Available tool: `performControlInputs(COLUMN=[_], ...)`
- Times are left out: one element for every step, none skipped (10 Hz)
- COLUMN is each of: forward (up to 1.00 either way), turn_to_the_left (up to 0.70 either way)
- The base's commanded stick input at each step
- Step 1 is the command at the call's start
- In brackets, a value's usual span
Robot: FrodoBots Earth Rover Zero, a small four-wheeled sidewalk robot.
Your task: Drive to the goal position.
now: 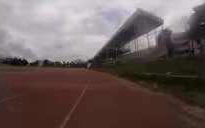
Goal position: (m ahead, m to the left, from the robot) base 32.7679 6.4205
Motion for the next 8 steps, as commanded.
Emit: performControlInputs(forward=[0.85, 0.85, 0.85, 0.85, 0.85, 0.85, 0.85, 0.85], turn_to_the_left=[0.00, 0.00, 0.00, 0.00, 0.00, 0.00, 0.00, 0.00])
